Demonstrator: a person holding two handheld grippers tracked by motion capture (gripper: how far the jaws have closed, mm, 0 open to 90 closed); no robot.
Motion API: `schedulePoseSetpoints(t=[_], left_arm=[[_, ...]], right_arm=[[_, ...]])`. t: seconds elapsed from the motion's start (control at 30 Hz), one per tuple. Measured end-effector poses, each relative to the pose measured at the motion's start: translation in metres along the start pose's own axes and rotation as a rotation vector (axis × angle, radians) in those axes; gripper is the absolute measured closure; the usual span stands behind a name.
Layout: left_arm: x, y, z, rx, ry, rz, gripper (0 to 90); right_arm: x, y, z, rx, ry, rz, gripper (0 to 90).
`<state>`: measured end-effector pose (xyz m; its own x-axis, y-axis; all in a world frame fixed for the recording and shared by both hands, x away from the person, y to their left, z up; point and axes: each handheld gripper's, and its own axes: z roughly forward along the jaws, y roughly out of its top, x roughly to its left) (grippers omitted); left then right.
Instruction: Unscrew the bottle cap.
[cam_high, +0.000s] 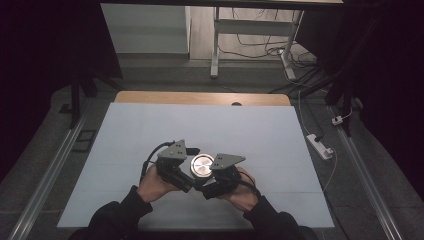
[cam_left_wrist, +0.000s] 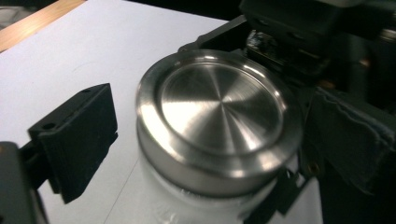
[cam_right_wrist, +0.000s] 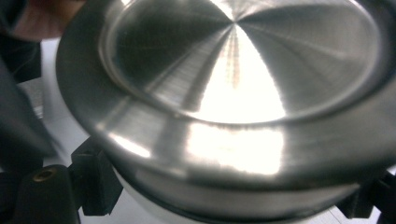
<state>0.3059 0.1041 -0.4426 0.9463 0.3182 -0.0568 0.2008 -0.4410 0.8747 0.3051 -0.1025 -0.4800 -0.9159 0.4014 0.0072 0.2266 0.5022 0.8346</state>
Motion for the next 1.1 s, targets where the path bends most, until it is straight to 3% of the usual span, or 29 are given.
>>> schedulePoseSetpoints(t=[0.13, 0.2, 0.27, 0.3, 0.37, 0.57, 0.63, 0.73, 0.77, 0.8, 0.87, 1.0, 1.1], left_arm=[[0.003, -0.001, -0.014, 0.029, -0.069, 0.088, 4.6], [0.003, -0.001, -0.016, 0.038, -0.078, 0.111, 5.8], [0.002, -0.002, -0.018, 0.062, -0.101, 0.149, 7.2], [0.002, -0.002, -0.019, 0.068, -0.106, 0.164, 7.2], [0.002, -0.003, -0.018, 0.079, -0.163, 0.19, 10.0], [-0.003, -0.003, -0.013, 0.098, -0.222, 0.222, 16.0], [-0.006, -0.003, -0.011, 0.095, -0.193, 0.223, 18.4], [-0.006, -0.002, -0.009, 0.1, -0.14, 0.193, 18.9], [-0.006, -0.002, -0.009, 0.1, -0.14, 0.193, 19.0], [-0.006, -0.001, -0.008, 0.096, -0.112, 0.171, 19.0], [-0.007, 0.0, -0.003, 0.083, -0.047, 0.111, 19.0], [-0.012, 0.003, 0.005, 0.077, 0.053, 0.049, 18.9], [-0.013, 0.003, 0.008, 0.07, 0.076, 0.038, 18.2]], right_arm=[[0.001, 0.0, -0.001, 0.005, 0.039, -0.028, 15.1], [0.002, 0.0, 0.0, 0.007, 0.055, -0.037, 15.2], [0.007, 0.001, 0.001, 0.009, 0.112, -0.075, 15.1], [0.007, 0.001, 0.001, 0.009, 0.112, -0.075, 15.1], [0.012, 0.001, 0.003, 0.014, 0.155, -0.103, 15.2], [0.018, 0.001, 0.004, 0.024, 0.203, -0.145, 15.1], [0.019, 0.001, 0.004, 0.024, 0.199, -0.146, 15.1], [0.016, 0.001, 0.004, 0.025, 0.17, -0.125, 15.2], [0.015, 0.001, 0.003, 0.025, 0.157, -0.113, 15.2], [0.015, 0.001, 0.003, 0.025, 0.157, -0.113, 15.2], [0.01, 0.001, 0.003, 0.022, 0.106, -0.073, 15.2], [0.005, 0.0, 0.003, 0.017, 0.049, -0.029, 15.2], [0.004, -0.001, 0.002, 0.011, 0.01, -0.01, 15.2]])
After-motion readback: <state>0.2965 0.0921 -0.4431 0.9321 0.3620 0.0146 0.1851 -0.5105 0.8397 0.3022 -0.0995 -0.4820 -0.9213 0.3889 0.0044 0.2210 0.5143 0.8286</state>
